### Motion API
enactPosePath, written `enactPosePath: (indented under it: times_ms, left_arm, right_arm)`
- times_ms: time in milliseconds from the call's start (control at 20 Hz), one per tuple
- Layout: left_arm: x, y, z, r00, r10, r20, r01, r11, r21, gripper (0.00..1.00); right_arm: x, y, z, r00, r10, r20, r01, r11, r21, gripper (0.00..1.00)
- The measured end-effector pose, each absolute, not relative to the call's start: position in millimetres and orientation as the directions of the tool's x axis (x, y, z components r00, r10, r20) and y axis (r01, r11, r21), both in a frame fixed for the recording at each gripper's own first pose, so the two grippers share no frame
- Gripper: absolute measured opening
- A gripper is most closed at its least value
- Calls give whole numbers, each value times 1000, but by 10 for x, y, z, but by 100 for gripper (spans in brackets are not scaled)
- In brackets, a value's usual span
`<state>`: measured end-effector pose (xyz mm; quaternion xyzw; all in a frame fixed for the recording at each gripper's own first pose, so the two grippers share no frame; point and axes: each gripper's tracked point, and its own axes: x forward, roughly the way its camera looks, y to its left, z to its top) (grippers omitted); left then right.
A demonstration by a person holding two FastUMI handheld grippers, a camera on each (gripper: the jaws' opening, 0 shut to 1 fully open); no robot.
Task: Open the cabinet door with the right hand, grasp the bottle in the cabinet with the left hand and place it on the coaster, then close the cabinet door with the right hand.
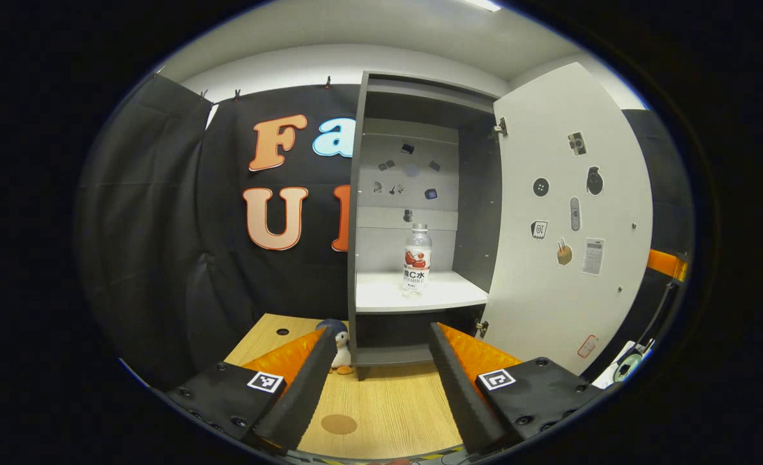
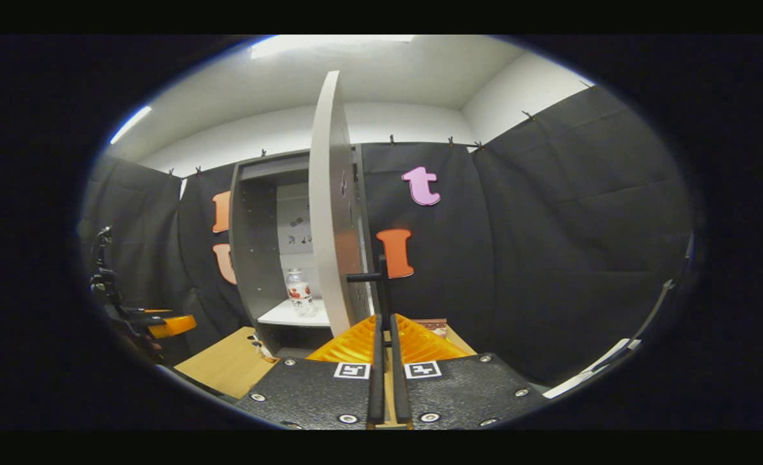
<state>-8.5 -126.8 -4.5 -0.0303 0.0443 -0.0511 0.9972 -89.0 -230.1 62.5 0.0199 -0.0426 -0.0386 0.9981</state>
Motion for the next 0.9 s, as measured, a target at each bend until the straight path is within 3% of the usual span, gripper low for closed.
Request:
enactPosePath:
  times_ms: [50,100,150,200,300,350,600,750,800,850,900]
  left_arm:
    - [26,-1296,-50,990,-114,-88,108,992,-71,94]
    - [171,-1341,-34,988,-127,-83,121,990,-74,94]
    - [286,-1390,-21,988,-138,-75,132,989,-72,94]
    - [408,-1457,-24,986,-152,-70,148,987,-67,94]
    - [741,-1567,47,983,-179,-41,177,982,-64,94]
    - [893,-1634,96,980,-197,-21,195,979,-61,94]
    - [1680,-1953,191,962,-271,20,272,961,-43,94]
    - [2057,-2108,228,952,-304,40,305,952,-29,94]
    - [2185,-2143,227,949,-313,47,314,949,-25,94]
    - [2299,-2178,208,946,-320,45,321,947,-21,94]
    - [2413,-2209,198,943,-328,46,330,944,-25,94]
  right_arm:
    - [-978,-2233,654,993,-76,91,72,996,43,12]
    - [-1047,-2162,689,992,-74,104,71,997,39,12]
    - [-1110,-2083,720,990,-75,120,72,997,28,5]
    - [-1153,-2018,766,987,-86,138,85,996,12,12]
    - [-1210,-1786,845,981,-89,172,90,996,1,12]
    - [-1206,-1692,862,980,-98,176,100,995,-5,0]
    - [-974,-1195,809,981,-114,156,118,993,-15,12]
    - [-809,-1041,771,982,-130,136,130,991,14,14]
    - [-724,-1005,771,981,-141,132,139,990,21,10]
    - [-660,-982,745,981,-151,125,149,989,26,21]
    - [-602,-960,709,980,-161,117,159,987,28,17]
